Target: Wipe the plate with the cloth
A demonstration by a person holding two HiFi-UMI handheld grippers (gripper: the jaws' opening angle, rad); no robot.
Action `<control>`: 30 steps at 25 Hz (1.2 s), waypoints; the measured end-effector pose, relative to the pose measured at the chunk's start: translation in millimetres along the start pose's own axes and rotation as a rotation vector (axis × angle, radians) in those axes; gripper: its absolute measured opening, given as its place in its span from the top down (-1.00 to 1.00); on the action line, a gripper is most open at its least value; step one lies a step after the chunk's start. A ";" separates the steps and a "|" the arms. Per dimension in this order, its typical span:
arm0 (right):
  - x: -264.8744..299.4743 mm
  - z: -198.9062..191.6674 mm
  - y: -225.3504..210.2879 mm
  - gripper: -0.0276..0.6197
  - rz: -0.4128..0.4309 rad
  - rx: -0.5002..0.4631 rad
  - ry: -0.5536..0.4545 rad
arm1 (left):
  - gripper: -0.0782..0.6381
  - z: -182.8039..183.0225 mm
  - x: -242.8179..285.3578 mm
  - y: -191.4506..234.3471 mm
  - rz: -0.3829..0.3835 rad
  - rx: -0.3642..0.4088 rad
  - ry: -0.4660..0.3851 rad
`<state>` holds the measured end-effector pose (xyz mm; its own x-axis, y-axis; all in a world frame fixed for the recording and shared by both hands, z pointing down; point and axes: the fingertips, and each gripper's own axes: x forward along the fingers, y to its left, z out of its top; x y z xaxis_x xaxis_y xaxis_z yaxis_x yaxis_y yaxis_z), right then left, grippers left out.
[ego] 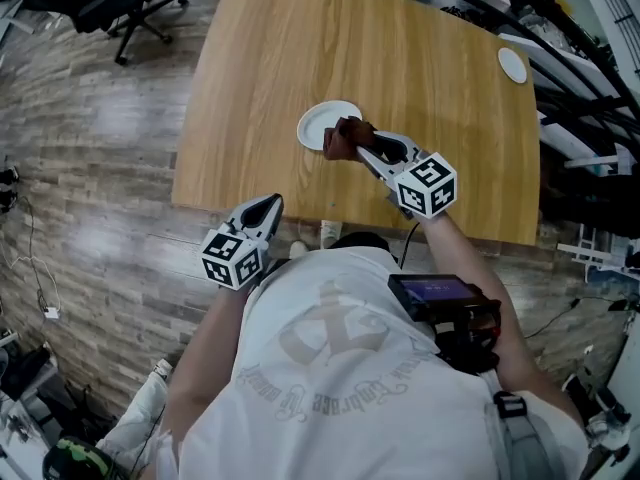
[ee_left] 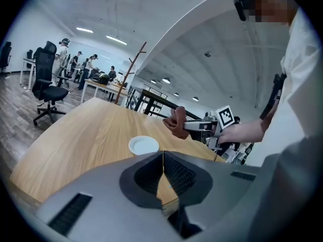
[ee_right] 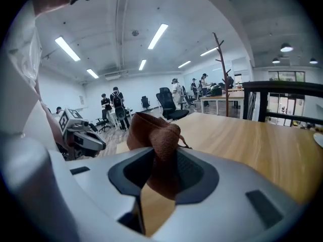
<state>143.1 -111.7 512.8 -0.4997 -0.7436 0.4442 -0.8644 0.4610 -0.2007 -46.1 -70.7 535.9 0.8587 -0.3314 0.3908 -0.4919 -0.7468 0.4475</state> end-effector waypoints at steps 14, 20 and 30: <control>-83.8 -34.4 37.3 0.52 -0.064 0.110 -0.168 | 0.74 5.3 15.6 -43.6 -0.088 0.093 -0.005; -91.1 -43.1 30.3 0.52 -0.094 0.117 -0.175 | 0.75 4.7 25.9 -50.9 -0.109 0.114 0.010; -82.7 -39.2 31.3 0.52 -0.075 0.103 -0.173 | 0.75 7.9 26.9 -49.2 -0.097 0.114 0.003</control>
<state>159.5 -16.8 504.0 -0.4281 -0.8500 0.3070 -0.8963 0.3558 -0.2647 2.3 -47.4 518.0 0.9009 -0.2532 0.3525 -0.3871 -0.8359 0.3890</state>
